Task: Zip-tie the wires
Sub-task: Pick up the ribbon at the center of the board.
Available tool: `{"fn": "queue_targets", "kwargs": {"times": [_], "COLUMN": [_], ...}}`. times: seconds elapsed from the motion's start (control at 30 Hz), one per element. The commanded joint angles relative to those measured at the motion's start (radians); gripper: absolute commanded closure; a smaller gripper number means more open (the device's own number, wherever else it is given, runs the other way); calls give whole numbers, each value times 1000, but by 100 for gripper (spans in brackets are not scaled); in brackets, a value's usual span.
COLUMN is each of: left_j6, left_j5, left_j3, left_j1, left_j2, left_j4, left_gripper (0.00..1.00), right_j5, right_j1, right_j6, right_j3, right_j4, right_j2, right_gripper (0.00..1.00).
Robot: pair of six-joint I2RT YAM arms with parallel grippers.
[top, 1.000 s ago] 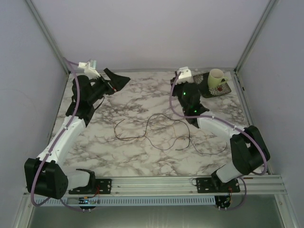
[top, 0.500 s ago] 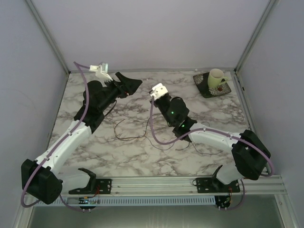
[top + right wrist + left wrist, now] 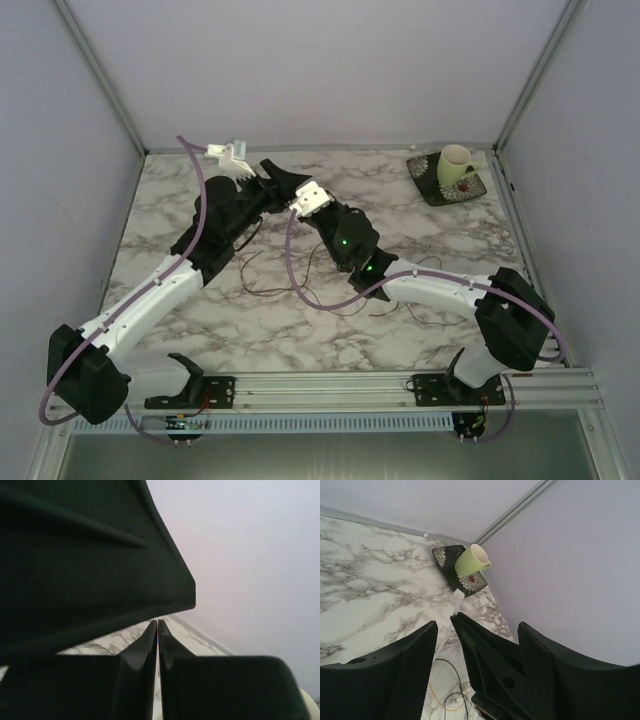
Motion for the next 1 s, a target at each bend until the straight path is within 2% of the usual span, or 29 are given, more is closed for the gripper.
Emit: {"fn": "queue_targets", "kwargs": {"times": [0.0, 0.2, 0.43, 0.63, 0.73, 0.8, 0.83, 0.97], "left_j6": [20, 26, 20, 24, 38, 48, 54, 90], "left_j5": [-58, -93, -77, -51, -37, -37, -36, 7], "left_j3": [17, 23, 37, 24, 22, 18, 14, 4], "left_j1": [-17, -28, -38, -43, -43, -42, -43, -20], "left_j2": [24, 61, 97, 101, 100, 97, 96, 100], "left_j4": [23, 49, 105, 178, 199, 204, 210, 215], "left_gripper": [35, 39, 54, 81, 99, 100, 100, 100], "right_j5": [21, 4, -3, -15, -13, -8, -11, -32], "right_j1": [16, 27, 30, 31, 31, 29, 27, 17], "right_j6": [-24, -17, -14, -4, 5, 23, 33, 71], "right_j3": [45, 36, 35, 35, 32, 28, 23, -10], "right_j4": [13, 8, 15, 14, 21, 30, 35, 40], "right_j2": [-4, -11, -9, -1, 4, 5, 1, -29], "right_gripper": [100, 100, 100, 100, 100, 100, 99, 82]}}
